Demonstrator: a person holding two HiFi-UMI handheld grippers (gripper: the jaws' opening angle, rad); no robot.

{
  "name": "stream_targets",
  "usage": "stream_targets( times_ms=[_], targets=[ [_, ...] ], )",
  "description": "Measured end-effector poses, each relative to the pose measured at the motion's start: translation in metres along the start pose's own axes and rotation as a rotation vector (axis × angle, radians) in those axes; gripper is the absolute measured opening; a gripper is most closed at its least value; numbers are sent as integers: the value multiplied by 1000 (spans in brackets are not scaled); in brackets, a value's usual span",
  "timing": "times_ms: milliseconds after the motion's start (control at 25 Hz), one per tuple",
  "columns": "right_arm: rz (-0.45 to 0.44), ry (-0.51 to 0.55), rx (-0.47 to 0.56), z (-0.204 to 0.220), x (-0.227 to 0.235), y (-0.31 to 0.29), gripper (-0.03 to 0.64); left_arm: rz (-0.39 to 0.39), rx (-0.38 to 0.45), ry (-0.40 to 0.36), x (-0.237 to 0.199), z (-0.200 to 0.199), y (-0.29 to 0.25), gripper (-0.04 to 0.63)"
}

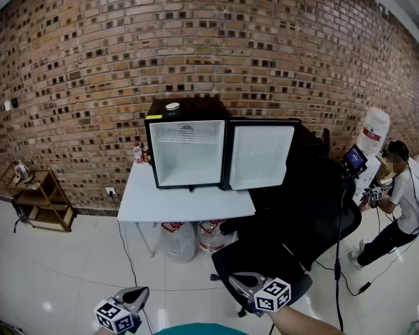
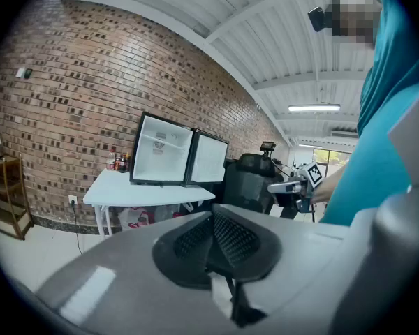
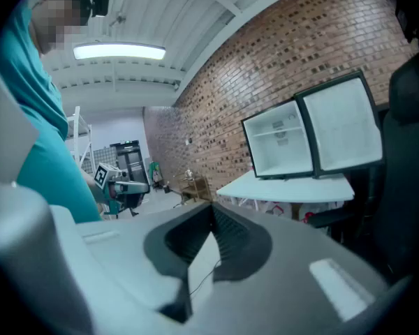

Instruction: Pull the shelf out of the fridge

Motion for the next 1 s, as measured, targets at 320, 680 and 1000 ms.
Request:
stream_targets(
  times_ms=[320,680,1000],
  targets=[
    [-45,12,27,-6,33,22,2,-37,30,-5,29,-7,-33,-18],
    [-79,22,64,-15,76,48,2,-68,78,-4,59,-16,-69,-18],
    [-51,26,51,-23,85,4,2,-22,91,-12,18,-40,-79,-18]
  ],
)
Point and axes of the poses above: the fingertips, and each gripper's own axes: y backward along the fingers, x to its right, z out of its underside, the point moved 5 cm from there along y, backward along the fingers, and after that the axes turned 14 degrees about y, right-handed, at the moved point
